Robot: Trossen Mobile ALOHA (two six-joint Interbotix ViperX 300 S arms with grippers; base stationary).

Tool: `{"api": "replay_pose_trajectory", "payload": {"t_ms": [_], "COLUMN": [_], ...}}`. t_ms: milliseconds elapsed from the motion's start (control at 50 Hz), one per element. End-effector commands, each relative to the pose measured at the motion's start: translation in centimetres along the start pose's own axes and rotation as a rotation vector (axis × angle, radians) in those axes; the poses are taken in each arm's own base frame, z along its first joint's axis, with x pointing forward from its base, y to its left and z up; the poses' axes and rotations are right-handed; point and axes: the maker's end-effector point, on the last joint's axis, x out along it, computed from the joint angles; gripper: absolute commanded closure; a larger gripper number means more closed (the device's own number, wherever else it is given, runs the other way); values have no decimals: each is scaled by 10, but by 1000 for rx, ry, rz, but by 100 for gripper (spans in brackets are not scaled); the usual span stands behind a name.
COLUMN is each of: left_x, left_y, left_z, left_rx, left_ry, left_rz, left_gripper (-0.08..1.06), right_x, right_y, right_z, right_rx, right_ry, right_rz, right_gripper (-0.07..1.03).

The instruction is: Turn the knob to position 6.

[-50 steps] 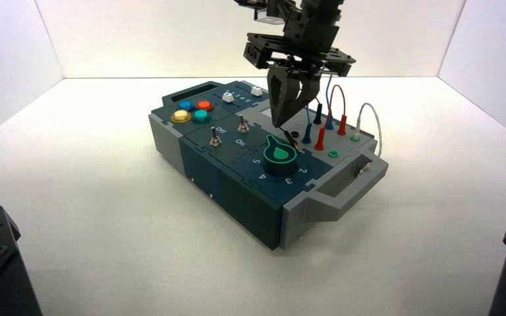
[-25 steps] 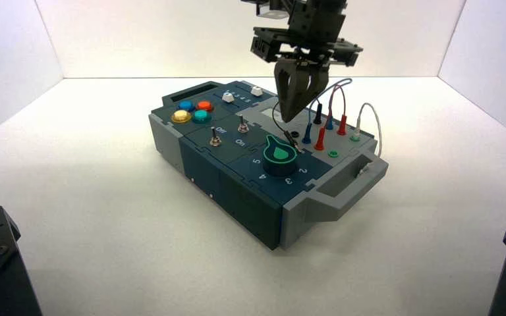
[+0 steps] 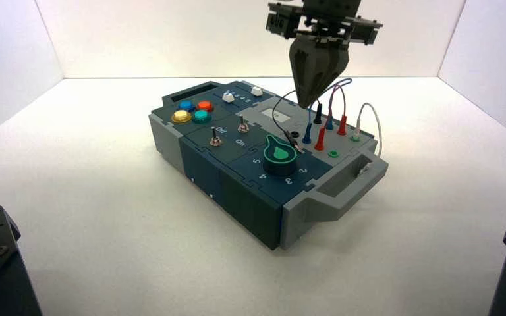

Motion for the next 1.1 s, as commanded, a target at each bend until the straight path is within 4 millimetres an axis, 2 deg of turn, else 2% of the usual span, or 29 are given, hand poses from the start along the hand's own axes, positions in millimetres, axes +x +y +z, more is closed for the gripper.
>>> {"api": "replay_pose_trajectory", "payload": {"t_ms": [20, 300, 600, 860, 1100], "left_x": [-7, -6, -9, -16, -25], "left_y": [-2, -3, -4, -6, -6], "left_z": [7, 5, -2, -20, -26], "left_rx": [12, 15, 18, 24, 34], "left_ry": [-9, -3, 15, -12, -39], "left_rz": [-6, -8, -13, -13, -7], "left_gripper": [101, 101, 101, 101, 101], "right_x": [-18, -27, -20, -15, -20], "right_y": [8, 22, 44, 40, 40], "right_z": [-4, -19, -40, -62, -64], "right_rx": [-10, -43, -117, -144, -148], "right_ry": [-40, -54, -19, 1, -15], "right_rz": [16, 40, 52, 42, 45], "right_gripper": [98, 98, 98, 98, 99]}}
